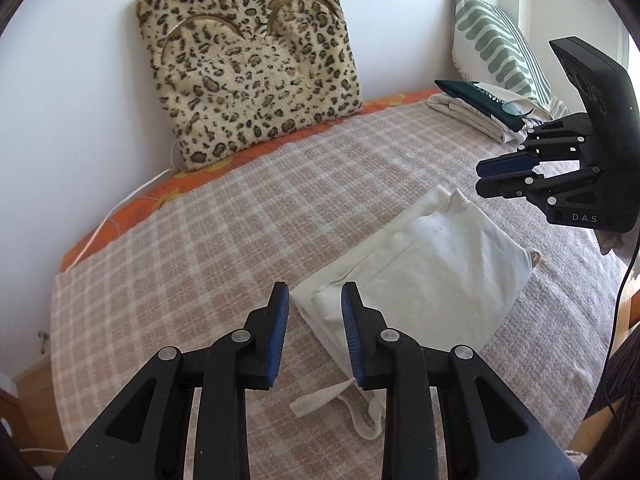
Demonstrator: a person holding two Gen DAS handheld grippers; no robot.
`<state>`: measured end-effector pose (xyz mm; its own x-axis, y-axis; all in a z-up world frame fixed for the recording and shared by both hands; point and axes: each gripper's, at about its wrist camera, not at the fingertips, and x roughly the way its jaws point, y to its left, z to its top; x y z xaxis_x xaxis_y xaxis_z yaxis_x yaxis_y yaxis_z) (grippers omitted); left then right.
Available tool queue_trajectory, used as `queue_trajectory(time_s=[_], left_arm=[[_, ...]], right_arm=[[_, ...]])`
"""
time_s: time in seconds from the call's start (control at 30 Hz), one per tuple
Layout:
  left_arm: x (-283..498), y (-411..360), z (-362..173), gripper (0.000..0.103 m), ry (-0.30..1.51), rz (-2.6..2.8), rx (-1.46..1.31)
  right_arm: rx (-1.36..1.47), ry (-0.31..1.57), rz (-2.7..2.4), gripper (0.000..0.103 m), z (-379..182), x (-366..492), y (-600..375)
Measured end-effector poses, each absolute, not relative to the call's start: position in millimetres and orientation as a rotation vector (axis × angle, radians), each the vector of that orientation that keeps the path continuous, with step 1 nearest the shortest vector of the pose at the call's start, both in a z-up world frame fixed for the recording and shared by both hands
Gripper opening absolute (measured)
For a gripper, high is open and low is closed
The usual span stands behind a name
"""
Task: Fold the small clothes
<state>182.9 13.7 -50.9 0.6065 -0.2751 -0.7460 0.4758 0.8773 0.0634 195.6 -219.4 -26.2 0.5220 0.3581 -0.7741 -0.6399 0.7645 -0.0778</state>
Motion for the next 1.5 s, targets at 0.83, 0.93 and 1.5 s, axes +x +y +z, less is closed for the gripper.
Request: queue_trajectory(time_s=[0.83,0.93,1.5], left_arm=[[195,-3,-80,0.028,0.846,-0.490,0.032],[206,-7,-87,0.028,0.870,-0.465,0.030],[218,67,-95,0.050,0.911,-0.402,-0.250]], right_arm=[[-0.077,0.886,0.697,0.042,-47,196,-213],[-0.053,0.916,0.686,0.042,-55,209,-208],[0.234,1.067,0.557,0.045,-82,226,-276]])
